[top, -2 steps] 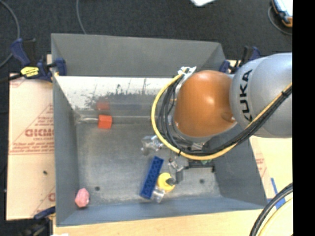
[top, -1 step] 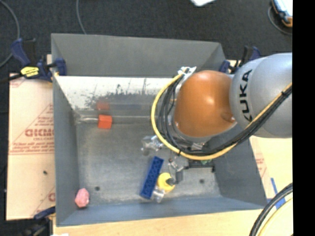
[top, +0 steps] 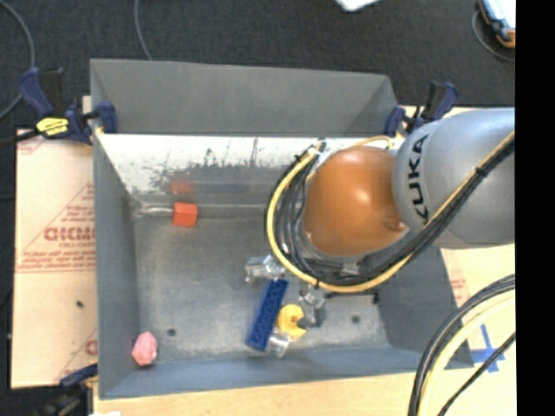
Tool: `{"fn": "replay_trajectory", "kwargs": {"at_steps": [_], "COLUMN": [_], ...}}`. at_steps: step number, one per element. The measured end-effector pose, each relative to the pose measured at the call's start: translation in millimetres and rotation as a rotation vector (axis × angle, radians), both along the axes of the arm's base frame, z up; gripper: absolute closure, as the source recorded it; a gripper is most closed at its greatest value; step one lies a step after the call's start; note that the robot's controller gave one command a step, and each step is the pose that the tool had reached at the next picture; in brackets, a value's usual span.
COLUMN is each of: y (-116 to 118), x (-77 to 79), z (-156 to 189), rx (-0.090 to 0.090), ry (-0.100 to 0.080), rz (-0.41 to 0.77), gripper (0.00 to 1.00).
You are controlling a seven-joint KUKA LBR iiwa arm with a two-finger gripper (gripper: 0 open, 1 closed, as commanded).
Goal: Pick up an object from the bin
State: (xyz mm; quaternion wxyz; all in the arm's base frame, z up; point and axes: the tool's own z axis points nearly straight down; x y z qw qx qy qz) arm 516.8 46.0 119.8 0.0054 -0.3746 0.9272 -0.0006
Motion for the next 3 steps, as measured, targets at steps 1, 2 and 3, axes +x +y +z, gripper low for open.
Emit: {"fn": "replay_trajectory", "kwargs": {"at_steps": [1, 2, 3], "y": [-2.1, -5.9, -5.9], "x": [-12.1, 2.4, 2.6], "z": [-29.6, -45.8, -45.7], "rx": [-0.001, 0.001, 0.001], "ry": [0.011, -0.003, -0.004], "rz": [0.203, 0.046, 0.046], "gripper": [0.0, 1.0, 1.0]}}
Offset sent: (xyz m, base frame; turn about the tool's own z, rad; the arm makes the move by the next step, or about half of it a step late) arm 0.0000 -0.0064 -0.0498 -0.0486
